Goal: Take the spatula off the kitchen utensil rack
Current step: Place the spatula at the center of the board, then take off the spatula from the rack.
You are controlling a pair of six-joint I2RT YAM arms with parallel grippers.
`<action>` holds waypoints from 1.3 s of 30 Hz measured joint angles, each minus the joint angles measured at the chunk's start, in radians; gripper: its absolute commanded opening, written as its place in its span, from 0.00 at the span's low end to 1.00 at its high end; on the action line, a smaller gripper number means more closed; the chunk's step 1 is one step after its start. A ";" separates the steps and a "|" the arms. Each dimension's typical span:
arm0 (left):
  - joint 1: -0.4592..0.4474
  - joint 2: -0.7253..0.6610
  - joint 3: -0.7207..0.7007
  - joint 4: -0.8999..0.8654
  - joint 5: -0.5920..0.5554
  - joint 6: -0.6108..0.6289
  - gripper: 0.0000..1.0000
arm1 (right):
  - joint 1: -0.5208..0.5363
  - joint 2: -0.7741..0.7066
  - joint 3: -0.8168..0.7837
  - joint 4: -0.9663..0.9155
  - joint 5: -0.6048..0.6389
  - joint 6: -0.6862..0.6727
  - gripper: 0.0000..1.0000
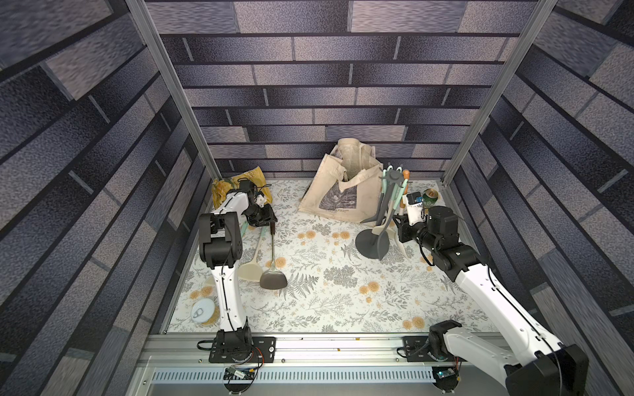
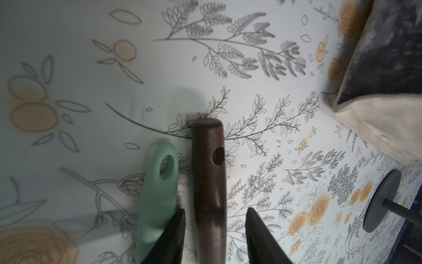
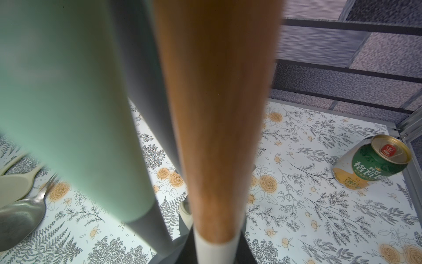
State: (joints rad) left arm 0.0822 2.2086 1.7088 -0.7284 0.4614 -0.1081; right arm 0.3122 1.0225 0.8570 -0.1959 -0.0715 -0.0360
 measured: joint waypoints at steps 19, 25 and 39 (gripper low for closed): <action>-0.255 -0.739 -0.499 0.587 -0.023 -0.034 0.57 | 0.000 -0.005 0.000 -0.006 0.000 0.000 0.10; -0.397 -0.808 -0.573 0.795 -0.021 -0.105 0.55 | 0.000 -0.005 0.000 -0.007 -0.001 0.000 0.10; -0.665 -0.761 -0.573 1.148 -0.032 -0.216 0.51 | 0.000 -0.008 0.031 -0.068 0.029 -0.003 0.07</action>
State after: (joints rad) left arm -0.5827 1.4479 1.1362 0.4194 0.4297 -0.3241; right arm 0.3122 1.0149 0.8879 -0.2634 -0.0425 -0.0395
